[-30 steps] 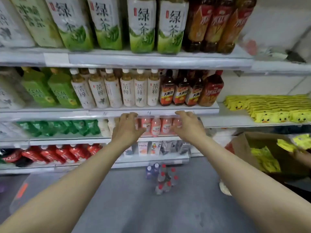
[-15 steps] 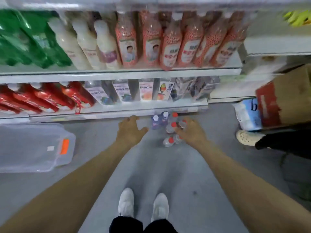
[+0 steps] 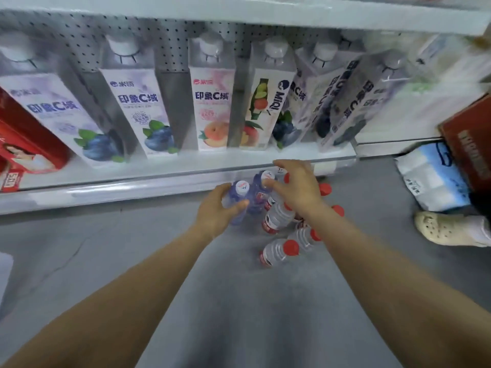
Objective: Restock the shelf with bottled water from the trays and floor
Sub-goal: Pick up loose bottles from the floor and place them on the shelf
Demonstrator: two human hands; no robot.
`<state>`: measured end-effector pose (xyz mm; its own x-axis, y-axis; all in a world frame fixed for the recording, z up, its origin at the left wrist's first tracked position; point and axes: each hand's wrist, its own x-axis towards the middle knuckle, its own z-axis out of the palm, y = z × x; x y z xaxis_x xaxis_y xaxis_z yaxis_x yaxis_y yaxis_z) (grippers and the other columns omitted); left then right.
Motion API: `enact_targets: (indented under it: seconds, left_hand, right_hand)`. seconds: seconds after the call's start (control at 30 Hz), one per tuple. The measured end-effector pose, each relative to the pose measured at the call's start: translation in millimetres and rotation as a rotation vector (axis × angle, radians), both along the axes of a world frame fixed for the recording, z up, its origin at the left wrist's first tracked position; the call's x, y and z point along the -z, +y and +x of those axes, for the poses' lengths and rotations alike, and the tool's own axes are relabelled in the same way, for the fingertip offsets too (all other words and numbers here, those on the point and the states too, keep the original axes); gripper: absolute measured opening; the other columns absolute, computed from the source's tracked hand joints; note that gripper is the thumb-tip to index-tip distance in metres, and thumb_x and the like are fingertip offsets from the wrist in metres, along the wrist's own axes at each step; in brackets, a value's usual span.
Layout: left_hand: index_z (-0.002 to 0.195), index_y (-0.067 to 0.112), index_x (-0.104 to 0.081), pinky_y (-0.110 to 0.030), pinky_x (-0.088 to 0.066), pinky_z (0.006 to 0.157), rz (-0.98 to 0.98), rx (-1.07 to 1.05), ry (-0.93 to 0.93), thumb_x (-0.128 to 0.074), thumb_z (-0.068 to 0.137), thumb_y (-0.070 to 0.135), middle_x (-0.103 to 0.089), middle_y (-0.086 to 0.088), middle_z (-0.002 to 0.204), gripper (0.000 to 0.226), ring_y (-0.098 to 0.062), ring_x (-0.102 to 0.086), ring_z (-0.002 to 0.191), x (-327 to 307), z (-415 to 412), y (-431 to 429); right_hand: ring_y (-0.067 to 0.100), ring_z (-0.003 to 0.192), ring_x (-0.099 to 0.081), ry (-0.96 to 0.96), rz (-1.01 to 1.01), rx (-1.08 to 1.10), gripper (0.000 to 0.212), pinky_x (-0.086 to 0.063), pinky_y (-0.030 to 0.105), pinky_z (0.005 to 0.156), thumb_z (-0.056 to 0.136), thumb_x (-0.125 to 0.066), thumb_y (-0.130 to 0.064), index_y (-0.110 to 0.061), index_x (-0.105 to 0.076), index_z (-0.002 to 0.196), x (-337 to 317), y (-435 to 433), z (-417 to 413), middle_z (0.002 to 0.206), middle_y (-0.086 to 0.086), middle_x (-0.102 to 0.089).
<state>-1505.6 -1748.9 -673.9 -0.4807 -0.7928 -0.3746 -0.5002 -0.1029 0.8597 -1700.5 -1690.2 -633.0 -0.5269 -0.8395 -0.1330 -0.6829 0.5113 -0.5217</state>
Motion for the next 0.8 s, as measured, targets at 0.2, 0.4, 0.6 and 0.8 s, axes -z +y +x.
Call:
enact_targets:
  seconds: [0.2, 0.4, 0.6, 0.8]
  left_hand:
    - [0.136, 0.023, -0.054, -0.033, -0.043, 0.108, -0.033, 0.031, 0.212, -0.076, 0.086, 0.016, -0.059, 0.006, 0.130, 0.055, -0.015, -0.055, 0.122, 49.7, -9.6, -18.6]
    - [0.117, 0.023, -0.050, -0.044, -0.051, 0.100, -0.003, 0.021, 0.258, -0.085, 0.074, 0.025, -0.062, 0.000, 0.119, 0.055, -0.018, -0.060, 0.112, 45.7, -14.1, -14.1]
    - [0.112, 0.020, -0.049, -0.049, -0.053, 0.095, -0.006, -0.072, 0.284, -0.086, 0.076, 0.022, -0.066, -0.005, 0.113, 0.052, -0.022, -0.064, 0.106, 56.6, 16.2, -21.7]
    - [0.104, 0.024, -0.051, -0.045, -0.056, 0.092, 0.050, -0.111, 0.263, -0.088, 0.067, 0.034, -0.070, -0.006, 0.105, 0.054, -0.028, -0.066, 0.105, 48.4, 79.6, -24.1]
  right_hand:
    - [0.028, 0.122, -0.051, 0.158, -0.024, -0.023, 0.047, -0.042, 0.035, 0.096, 0.080, -0.079, -0.048, -0.029, -0.072, 0.122, 47.3, -13.9, -6.6, 0.116, 0.003, -0.071]
    - [0.024, 0.112, -0.049, 0.165, -0.065, -0.036, 0.022, -0.042, 0.034, 0.086, 0.079, -0.081, -0.030, -0.027, -0.078, 0.101, 41.9, -15.8, 9.2, 0.101, 0.000, -0.073]
    - [0.020, 0.109, -0.044, 0.111, -0.115, -0.088, 0.021, -0.042, 0.036, 0.088, 0.078, -0.084, -0.029, -0.022, -0.080, 0.098, 40.2, -7.1, 31.9, 0.093, -0.001, -0.069]
    - [0.015, 0.107, -0.041, -0.065, -0.152, -0.186, 0.027, -0.040, 0.029, 0.090, 0.075, -0.087, -0.026, -0.021, -0.080, 0.100, 40.0, -1.9, 88.1, 0.094, -0.006, -0.066]
